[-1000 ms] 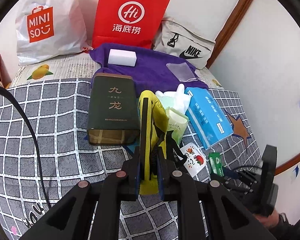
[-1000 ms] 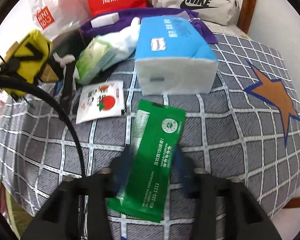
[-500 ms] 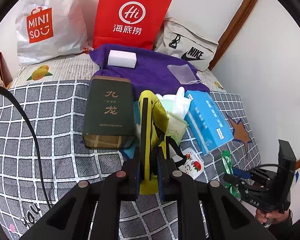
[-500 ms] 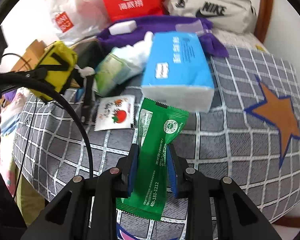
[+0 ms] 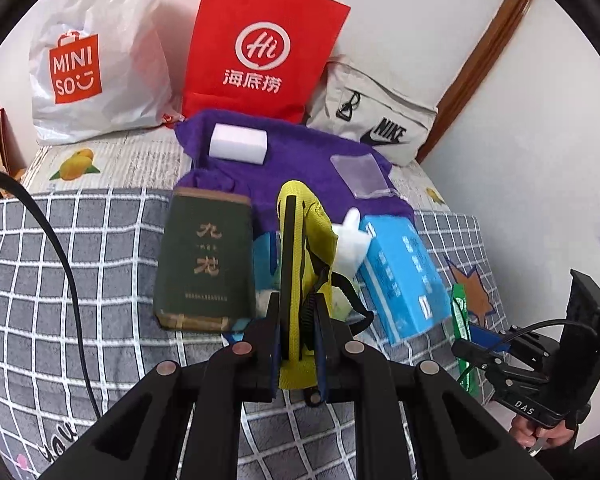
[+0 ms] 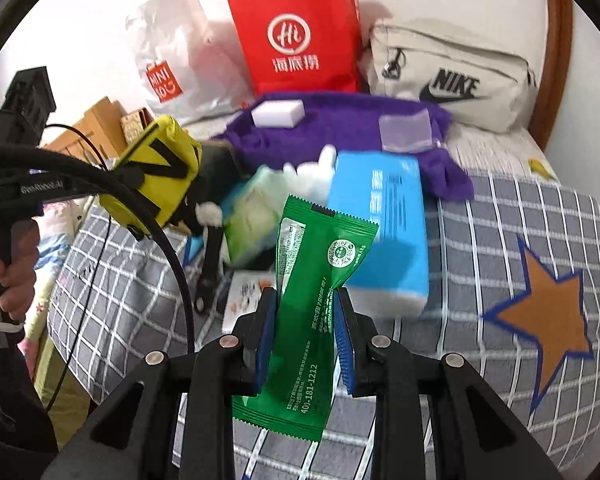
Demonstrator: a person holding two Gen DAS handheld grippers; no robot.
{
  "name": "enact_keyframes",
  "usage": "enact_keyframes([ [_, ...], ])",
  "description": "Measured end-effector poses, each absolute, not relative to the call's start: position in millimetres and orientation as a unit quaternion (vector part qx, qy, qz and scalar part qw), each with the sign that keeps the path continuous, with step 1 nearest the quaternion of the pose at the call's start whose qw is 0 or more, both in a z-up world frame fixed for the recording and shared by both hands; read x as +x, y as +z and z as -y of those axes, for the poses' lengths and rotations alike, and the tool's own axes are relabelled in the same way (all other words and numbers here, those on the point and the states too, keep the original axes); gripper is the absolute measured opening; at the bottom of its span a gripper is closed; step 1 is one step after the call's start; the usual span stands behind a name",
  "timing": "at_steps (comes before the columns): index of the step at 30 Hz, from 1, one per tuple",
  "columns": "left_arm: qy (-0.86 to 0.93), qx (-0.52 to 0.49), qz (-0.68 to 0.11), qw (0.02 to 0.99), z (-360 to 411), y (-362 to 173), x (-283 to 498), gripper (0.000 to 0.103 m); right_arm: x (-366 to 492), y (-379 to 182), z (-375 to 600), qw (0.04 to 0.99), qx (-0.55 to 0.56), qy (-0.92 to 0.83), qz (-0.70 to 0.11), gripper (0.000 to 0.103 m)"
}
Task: Organize soft objects
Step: 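Carry the yellow pouch and green packet onto the purple towel and release both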
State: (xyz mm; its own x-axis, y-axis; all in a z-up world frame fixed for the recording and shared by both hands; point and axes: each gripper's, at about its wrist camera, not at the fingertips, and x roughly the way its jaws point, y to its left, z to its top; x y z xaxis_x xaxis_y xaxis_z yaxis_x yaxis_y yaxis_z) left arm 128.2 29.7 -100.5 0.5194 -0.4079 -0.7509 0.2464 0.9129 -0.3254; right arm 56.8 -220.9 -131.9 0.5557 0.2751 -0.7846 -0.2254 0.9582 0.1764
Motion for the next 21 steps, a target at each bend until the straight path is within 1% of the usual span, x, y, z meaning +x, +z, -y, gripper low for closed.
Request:
enact_keyframes([
  [9,-0.175,-0.096,-0.452,0.869,-27.6,-92.3,168.2,0.013,103.0,-102.9,228.5,0.899,0.019,0.154,-0.41,0.028],
  [21,-0.166,-0.112,-0.469,0.86,-19.0,-98.6,239.5,0.013,173.2,-88.1,241.9,0.913,0.008,0.138,-0.384,0.028],
])
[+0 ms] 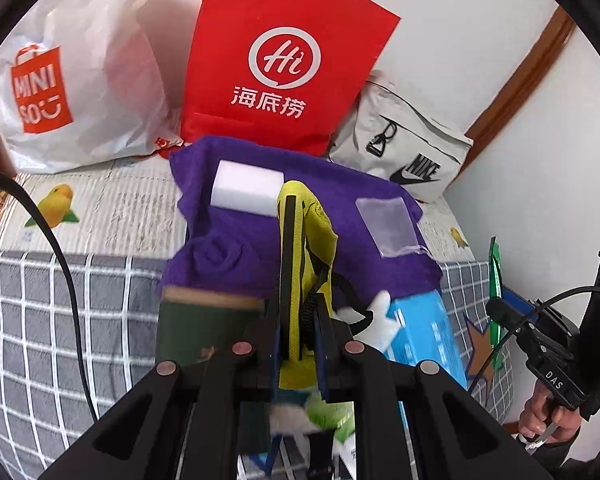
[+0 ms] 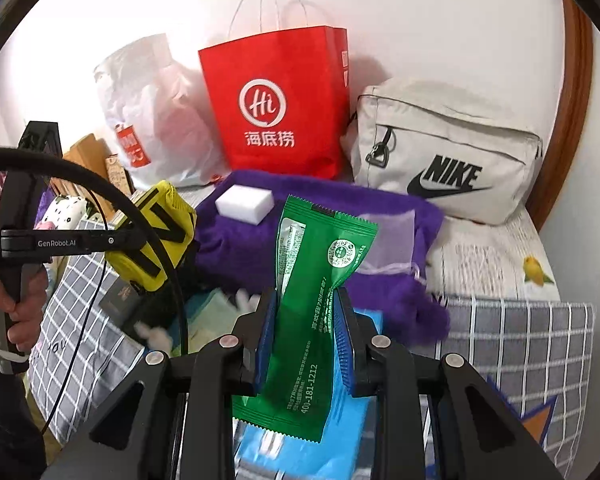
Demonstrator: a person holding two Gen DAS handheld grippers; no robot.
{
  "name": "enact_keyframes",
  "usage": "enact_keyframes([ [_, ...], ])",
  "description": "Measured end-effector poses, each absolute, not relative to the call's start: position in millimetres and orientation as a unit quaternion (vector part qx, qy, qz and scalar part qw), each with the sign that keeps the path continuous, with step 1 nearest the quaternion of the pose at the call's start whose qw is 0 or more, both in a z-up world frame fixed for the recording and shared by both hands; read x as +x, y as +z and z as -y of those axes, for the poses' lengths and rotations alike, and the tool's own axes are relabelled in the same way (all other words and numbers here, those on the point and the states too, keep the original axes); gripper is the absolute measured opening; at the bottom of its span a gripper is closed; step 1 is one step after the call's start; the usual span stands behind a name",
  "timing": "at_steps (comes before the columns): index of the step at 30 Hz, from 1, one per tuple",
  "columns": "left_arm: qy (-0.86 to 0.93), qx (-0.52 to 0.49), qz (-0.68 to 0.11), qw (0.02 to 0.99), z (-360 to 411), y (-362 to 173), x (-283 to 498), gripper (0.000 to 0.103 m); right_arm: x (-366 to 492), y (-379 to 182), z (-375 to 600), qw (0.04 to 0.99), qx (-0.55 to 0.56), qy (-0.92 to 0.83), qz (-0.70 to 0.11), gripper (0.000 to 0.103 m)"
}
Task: Organize soft objects
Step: 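Carry the yellow pouch and green packet onto the purple towel and release both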
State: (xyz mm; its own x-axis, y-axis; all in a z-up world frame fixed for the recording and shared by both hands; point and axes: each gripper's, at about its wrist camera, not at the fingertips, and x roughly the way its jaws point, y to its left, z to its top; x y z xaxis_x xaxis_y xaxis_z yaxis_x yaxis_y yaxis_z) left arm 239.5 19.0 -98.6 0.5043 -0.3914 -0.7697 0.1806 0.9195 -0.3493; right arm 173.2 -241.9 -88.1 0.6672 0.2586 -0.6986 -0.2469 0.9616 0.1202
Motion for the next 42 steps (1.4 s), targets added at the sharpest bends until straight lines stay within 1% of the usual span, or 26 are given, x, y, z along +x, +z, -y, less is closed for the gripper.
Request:
enact_keyframes([
  [11,-0.166,-0.125,-0.473,0.856,-11.8,-108.2,293.5,0.013,253.3,-95.8,255.0,0.918,0.002,0.097,-0.385,0.028],
  [16,-0.163,-0.126,-0.481,0.852,-10.4,-118.1,310.7,0.013,293.4,-117.1,258.4,0.908,-0.005,0.09,-0.41,0.028],
  [21,-0.163,-0.127,-0.487,0.849,-13.6,-128.4,319.9,0.013,326.7,-154.3,256.4,0.886,-0.013,0.091,-0.455,0.028],
  [28,-0.155,-0.112,-0.505,0.842,-11.3,-146.4,333.0,0.013,337.7,-187.3,250.5,0.865,-0.029,0.092,-0.493,0.029],
  [31,-0.16,-0.1,-0.511,0.839,-6.5,-151.9,336.9,0.015,340.9,-193.3,250.8,0.86,-0.03,0.087,-0.502,0.031],
  [34,-0.155,-0.092,-0.521,0.834,-5.7,-155.9,339.0,0.018,340.3,-197.0,250.3,0.855,-0.03,0.092,-0.51,0.039],
  [36,-0.15,-0.088,-0.522,0.835,-6.5,-155.7,337.4,0.018,338.8,-197.2,250.2,0.852,-0.03,0.095,-0.513,0.052],
  [37,-0.149,-0.084,-0.522,0.835,-7.0,-154.9,336.5,0.018,336.9,-195.0,250.4,0.854,-0.03,0.095,-0.51,0.056],
  [38,-0.147,-0.083,-0.524,0.835,-7.8,-154.5,336.1,0.018,335.3,-192.8,250.8,0.856,-0.032,0.093,-0.507,0.063],
  [39,-0.146,-0.083,-0.526,0.834,-8.9,-154.3,335.3,0.018,333.6,-189.5,251.7,0.86,-0.034,0.092,-0.502,0.066],
  [42,-0.149,-0.075,-0.53,0.831,-10.3,-154.1,332.3,0.02,327.7,-178.2,253.3,0.867,-0.039,0.09,-0.488,0.066],
])
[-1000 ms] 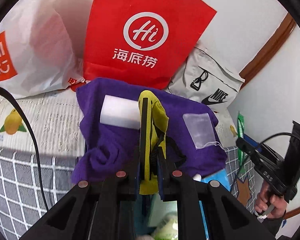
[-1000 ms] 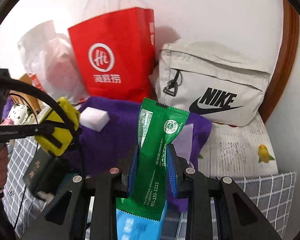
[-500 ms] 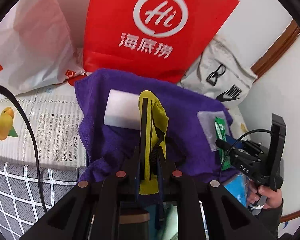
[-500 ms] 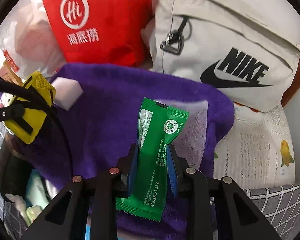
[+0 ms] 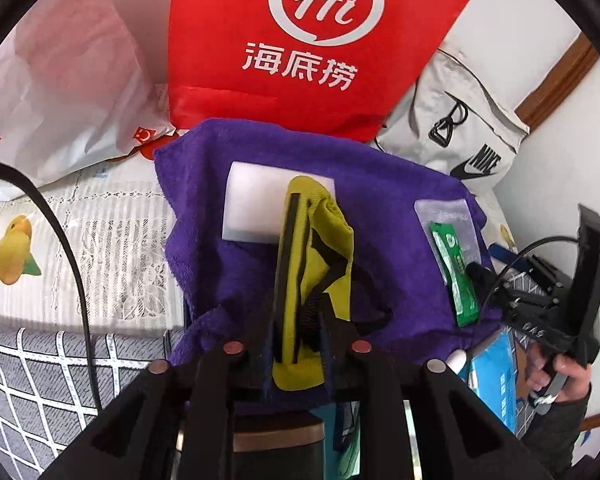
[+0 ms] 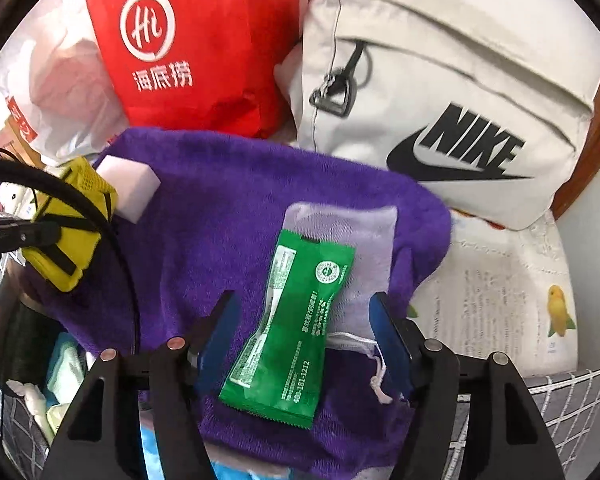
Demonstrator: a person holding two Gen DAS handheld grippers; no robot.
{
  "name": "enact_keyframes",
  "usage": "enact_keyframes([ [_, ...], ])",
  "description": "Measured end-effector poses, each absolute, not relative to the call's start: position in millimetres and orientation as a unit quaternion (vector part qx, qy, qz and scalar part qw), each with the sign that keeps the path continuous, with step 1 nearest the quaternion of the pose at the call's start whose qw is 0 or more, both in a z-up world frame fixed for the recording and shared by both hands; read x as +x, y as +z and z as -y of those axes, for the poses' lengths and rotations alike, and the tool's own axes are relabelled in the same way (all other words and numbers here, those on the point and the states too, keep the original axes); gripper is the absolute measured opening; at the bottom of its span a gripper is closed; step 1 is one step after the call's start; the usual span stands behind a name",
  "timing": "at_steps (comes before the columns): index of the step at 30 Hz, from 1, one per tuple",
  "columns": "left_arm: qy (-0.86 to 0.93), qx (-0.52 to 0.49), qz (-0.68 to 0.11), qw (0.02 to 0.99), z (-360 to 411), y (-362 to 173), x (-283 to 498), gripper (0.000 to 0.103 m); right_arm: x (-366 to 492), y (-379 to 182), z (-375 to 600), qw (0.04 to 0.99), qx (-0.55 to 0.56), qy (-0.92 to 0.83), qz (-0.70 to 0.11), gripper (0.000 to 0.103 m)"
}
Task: Organize soft objects
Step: 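Carry the yellow pouch and green packet onto the purple towel and release both, then grasp the black watch strap from the pile with the left tool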
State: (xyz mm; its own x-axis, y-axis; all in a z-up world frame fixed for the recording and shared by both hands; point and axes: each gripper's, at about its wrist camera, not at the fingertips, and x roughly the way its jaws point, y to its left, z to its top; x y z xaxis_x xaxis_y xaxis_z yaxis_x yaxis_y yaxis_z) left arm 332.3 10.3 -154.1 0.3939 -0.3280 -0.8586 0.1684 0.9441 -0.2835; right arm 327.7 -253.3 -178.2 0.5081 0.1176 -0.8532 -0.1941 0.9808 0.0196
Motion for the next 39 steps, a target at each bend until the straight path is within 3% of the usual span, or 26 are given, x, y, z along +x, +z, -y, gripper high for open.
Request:
enact_keyframes([
  [3,-0.143,-0.066,-0.536,0.829,-11.2,-156.2,329.6,0.026,319.9,-168.5,253.6,0.871,-0.039,0.094,-0.48,0.067],
  [7,-0.132,-0.067,-0.541,0.828,-15.6,-156.5,328.6,0.052,304.3,-156.9,257.2,0.877,-0.038,0.092,-0.469,0.067],
  [9,-0.128,-0.069,-0.54,0.829,-18.2,-153.2,327.9,0.058,299.3,-151.4,259.6,0.879,-0.035,0.093,-0.466,0.067],
  [23,-0.173,-0.02,-0.499,0.849,8.0,-97.0,251.3,0.063,230.9,-99.6,264.0,0.896,-0.036,0.098,-0.432,0.072],
  [29,-0.21,0.039,-0.498,0.84,43.5,-102.2,197.8,0.065,189.2,-88.7,275.6,0.898,-0.017,0.091,-0.43,0.073],
  [39,-0.203,0.041,-0.514,0.832,48.7,-127.4,126.0,0.068,116.1,-90.5,289.3,0.896,0.016,0.089,-0.435,0.075],
])
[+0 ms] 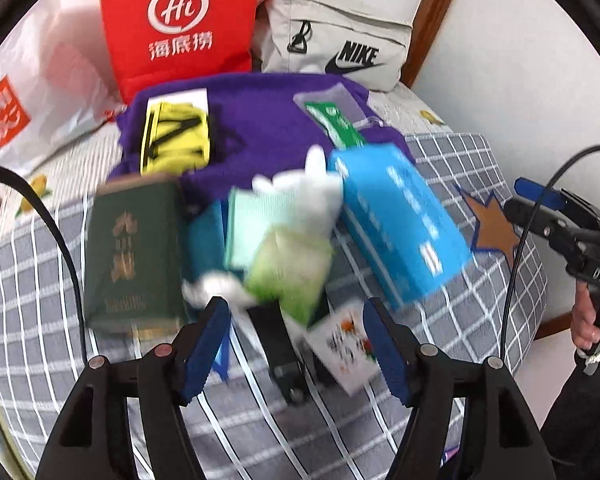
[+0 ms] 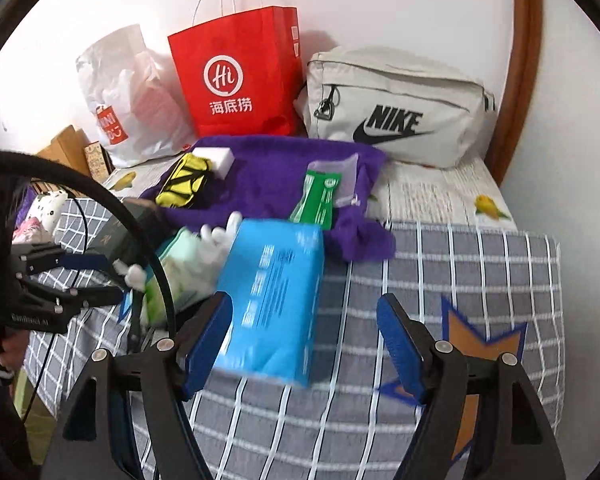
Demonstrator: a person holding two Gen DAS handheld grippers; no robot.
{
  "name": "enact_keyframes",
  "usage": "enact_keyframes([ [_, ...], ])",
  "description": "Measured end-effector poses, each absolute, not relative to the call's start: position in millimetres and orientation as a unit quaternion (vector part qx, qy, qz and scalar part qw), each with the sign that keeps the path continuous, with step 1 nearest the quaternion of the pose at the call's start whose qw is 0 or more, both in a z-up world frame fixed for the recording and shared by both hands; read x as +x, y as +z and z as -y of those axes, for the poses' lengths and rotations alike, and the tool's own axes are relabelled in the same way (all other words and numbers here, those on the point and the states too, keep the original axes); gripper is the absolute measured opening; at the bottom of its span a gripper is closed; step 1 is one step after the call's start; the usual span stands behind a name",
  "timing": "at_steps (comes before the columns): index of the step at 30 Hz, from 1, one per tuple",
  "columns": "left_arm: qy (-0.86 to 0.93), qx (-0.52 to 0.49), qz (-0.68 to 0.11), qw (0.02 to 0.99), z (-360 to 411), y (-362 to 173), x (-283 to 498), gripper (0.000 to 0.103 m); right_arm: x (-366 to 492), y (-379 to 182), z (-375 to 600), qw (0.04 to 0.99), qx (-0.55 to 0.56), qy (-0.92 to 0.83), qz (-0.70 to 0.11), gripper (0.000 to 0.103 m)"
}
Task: Organize soft objects
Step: 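Grasp the black watch strap from the pile with the left tool, then move the right tool toward the white tomato-print packet while the left tool holds the strap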
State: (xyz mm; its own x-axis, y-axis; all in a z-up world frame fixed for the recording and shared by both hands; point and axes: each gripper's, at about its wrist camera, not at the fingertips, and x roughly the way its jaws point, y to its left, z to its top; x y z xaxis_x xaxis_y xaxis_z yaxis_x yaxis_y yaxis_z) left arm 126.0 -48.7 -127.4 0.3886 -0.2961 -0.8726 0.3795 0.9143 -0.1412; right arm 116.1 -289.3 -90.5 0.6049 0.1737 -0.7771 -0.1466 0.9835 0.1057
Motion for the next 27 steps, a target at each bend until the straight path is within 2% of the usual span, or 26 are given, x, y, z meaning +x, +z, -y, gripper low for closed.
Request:
enact_keyframes([
  [5,-0.155,0.02,-0.53,0.834,39.9,-151.2,106.3,0.066,93.9,-100.6,292.5,0.891,0.031,0.093,-0.444,0.075],
  [7,-0.146,0.012,-0.537,0.831,38.7,-163.2,105.3,0.058,91.0,-104.7,292.3,0.888,0.038,0.095,-0.449,0.075],
  [15,-0.123,0.012,-0.546,0.829,48.2,-195.7,112.9,0.057,82.1,-115.2,290.0,0.88,0.052,0.103,-0.46,0.075],
  [17,-0.113,0.03,-0.543,0.832,50.7,-199.4,113.6,0.048,81.4,-118.3,290.4,0.878,0.055,0.103,-0.464,0.075],
  [19,-0.11,0.036,-0.538,0.835,49.3,-197.8,114.0,0.025,81.8,-121.2,291.5,0.876,0.057,0.101,-0.469,0.075],
  [27,-0.147,-0.015,-0.522,0.84,25.7,-170.2,105.9,0.025,80.5,-123.6,285.8,0.873,0.059,0.1,-0.474,0.075],
])
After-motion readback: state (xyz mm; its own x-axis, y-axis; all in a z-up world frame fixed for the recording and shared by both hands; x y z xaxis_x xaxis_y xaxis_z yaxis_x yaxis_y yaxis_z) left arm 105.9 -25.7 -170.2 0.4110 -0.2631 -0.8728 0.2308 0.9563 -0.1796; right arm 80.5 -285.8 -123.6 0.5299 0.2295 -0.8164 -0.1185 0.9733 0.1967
